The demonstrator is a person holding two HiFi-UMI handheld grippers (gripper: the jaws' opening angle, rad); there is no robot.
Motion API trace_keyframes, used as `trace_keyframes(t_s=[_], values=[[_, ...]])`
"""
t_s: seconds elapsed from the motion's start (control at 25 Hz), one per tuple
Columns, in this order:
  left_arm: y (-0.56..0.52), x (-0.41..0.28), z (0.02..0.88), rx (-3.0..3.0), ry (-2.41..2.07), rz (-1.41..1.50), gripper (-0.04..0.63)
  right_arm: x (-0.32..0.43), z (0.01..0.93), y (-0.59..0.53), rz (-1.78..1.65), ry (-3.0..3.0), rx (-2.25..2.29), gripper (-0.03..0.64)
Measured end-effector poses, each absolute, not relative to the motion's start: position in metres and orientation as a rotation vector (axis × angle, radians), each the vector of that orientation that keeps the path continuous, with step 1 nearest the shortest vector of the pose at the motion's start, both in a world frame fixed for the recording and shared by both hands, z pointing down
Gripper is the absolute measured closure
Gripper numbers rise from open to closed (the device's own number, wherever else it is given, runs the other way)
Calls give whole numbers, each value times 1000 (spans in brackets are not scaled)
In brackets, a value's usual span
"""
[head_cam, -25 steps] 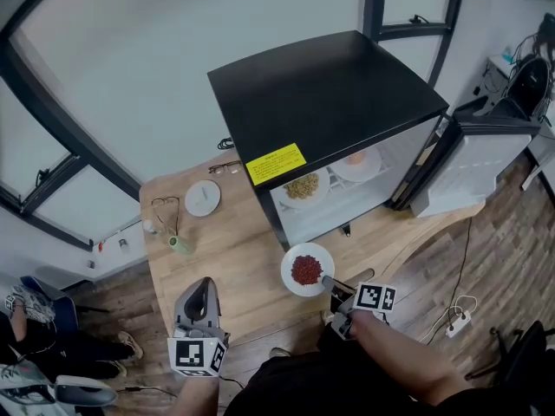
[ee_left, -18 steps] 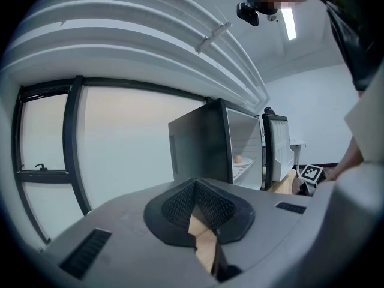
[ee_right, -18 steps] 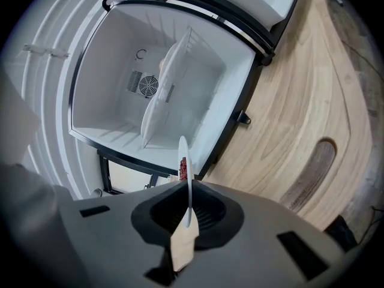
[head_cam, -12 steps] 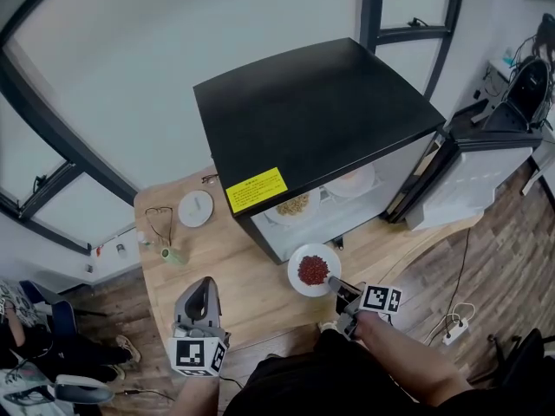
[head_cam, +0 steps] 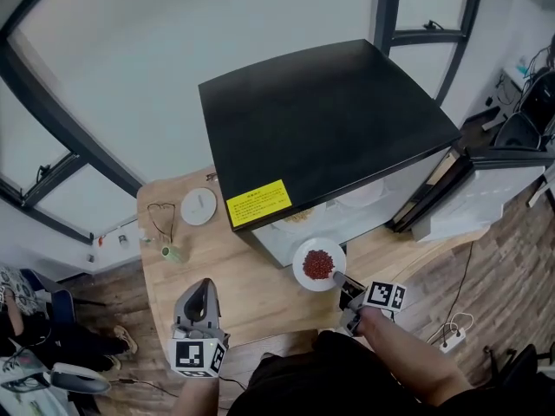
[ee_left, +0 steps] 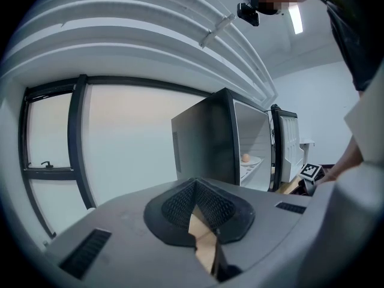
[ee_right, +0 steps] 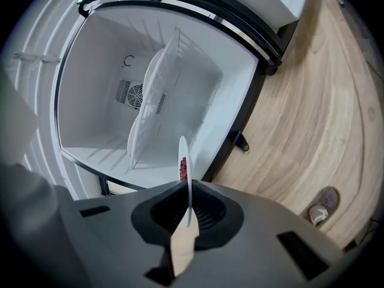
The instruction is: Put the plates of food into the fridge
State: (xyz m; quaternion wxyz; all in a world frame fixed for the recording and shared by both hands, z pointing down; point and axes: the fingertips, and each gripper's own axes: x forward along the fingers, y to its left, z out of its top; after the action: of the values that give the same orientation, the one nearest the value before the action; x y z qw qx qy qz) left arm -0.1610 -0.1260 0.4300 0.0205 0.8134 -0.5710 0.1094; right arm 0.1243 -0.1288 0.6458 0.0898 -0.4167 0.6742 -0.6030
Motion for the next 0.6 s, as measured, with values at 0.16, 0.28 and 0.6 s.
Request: trace_keyframes(t_s=[0.16, 0.28, 0.6], values=[[-132, -157, 436, 2502, -1792, 331, 592, 125, 646, -140, -1795, 2045, -1240, 586], [-135, -148, 443, 2489, -1795, 324, 592, 126, 646, -149, -1798, 2074, -1231, 586], [-129, -133, 458, 2454, -1794, 374, 592, 121, 656, -174, -1828, 2135, -1200, 586]])
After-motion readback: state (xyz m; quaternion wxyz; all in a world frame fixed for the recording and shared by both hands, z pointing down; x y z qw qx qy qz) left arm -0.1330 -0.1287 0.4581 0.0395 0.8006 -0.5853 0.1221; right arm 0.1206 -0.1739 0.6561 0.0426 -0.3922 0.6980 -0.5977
